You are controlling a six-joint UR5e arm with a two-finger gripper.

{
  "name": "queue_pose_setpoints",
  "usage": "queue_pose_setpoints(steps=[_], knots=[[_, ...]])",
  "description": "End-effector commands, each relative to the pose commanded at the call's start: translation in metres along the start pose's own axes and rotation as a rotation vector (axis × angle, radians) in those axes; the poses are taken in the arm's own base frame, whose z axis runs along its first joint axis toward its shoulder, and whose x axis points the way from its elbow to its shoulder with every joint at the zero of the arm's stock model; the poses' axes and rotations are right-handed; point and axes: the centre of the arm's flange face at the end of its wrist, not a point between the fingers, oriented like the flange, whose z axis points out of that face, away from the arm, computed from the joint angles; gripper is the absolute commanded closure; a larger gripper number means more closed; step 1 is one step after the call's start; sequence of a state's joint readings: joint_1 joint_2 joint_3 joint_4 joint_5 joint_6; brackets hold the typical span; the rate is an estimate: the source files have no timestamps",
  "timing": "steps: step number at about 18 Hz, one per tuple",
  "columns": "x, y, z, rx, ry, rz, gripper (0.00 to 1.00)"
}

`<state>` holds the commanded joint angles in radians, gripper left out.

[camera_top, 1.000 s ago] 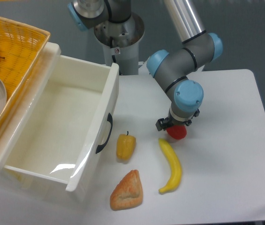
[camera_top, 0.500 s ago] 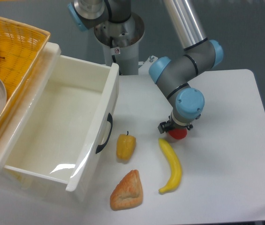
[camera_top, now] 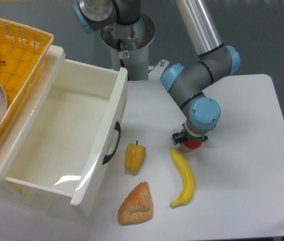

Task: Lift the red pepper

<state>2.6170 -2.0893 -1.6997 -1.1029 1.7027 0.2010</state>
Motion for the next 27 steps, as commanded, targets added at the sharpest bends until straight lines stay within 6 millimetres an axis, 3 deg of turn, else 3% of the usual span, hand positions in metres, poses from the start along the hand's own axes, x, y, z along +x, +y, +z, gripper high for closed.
queue_pose_setpoints(steps=[3, 10, 13, 18, 22, 27], knots=[[-0.001, -0.003, -0.006, 0.015, 0.0, 0.004, 0.78], [-0.008, -0.019, -0.049, 0.103, 0.005, 0.092, 0.79], [-0.011, -0.026, -0.069, 0.136, -0.015, 0.203, 0.79], [-0.015, -0.021, -0.105, 0.205, -0.02, 0.434, 0.79], [-0.029, -0.017, -0.117, 0.21, -0.047, 0.705, 0.78], [-0.065, -0.018, -0.136, 0.24, -0.096, 0.943, 0.78]])
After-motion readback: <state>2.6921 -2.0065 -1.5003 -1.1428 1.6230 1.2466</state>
